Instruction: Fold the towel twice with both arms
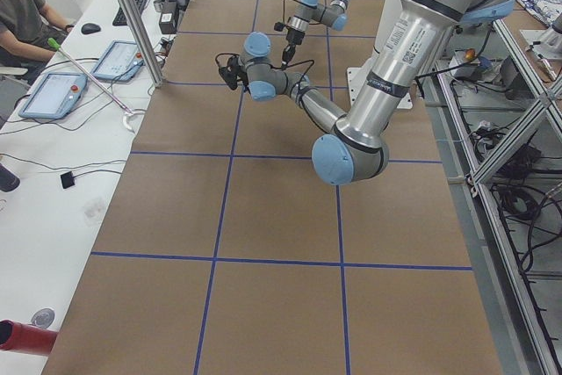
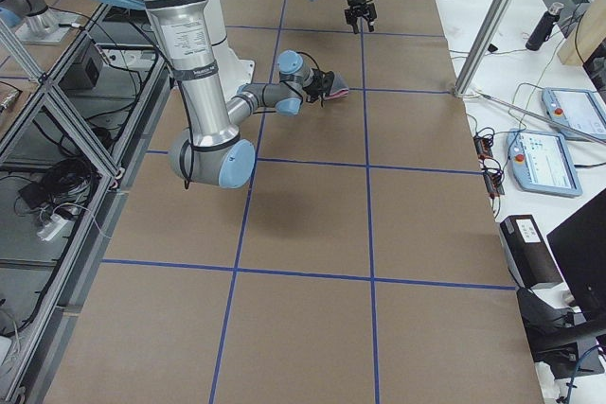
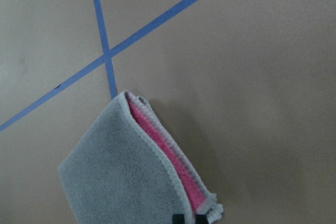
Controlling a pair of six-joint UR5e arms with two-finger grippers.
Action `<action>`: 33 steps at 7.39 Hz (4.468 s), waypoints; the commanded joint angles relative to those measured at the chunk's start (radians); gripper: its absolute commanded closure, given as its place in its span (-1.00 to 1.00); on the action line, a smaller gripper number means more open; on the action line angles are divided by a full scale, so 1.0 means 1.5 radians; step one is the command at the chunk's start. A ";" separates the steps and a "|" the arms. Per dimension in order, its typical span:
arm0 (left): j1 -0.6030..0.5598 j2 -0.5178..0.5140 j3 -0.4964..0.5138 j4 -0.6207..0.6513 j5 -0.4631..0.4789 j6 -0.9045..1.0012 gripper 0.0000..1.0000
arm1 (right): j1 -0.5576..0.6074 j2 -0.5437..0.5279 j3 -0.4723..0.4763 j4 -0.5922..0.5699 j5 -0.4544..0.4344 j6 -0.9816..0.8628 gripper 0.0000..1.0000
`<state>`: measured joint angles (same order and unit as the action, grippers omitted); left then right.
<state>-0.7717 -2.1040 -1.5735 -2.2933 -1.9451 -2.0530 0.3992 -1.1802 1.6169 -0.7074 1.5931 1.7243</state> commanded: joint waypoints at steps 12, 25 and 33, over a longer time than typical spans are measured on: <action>-0.274 0.287 -0.146 0.014 -0.221 0.573 -0.98 | 0.497 -0.151 0.052 -0.254 0.383 -0.634 -1.00; -0.528 0.428 -0.105 0.545 -0.281 1.439 -0.99 | 0.750 -0.225 0.050 -0.676 0.468 -1.202 -1.00; -0.527 0.423 -0.115 0.543 -0.279 1.431 -0.99 | 0.750 -0.252 0.036 -0.671 0.464 -1.201 -1.00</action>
<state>-1.5619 -1.4675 -1.7458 -1.4789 -2.3631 0.0931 1.5248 -1.5560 1.6716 -1.7150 2.2918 -0.0761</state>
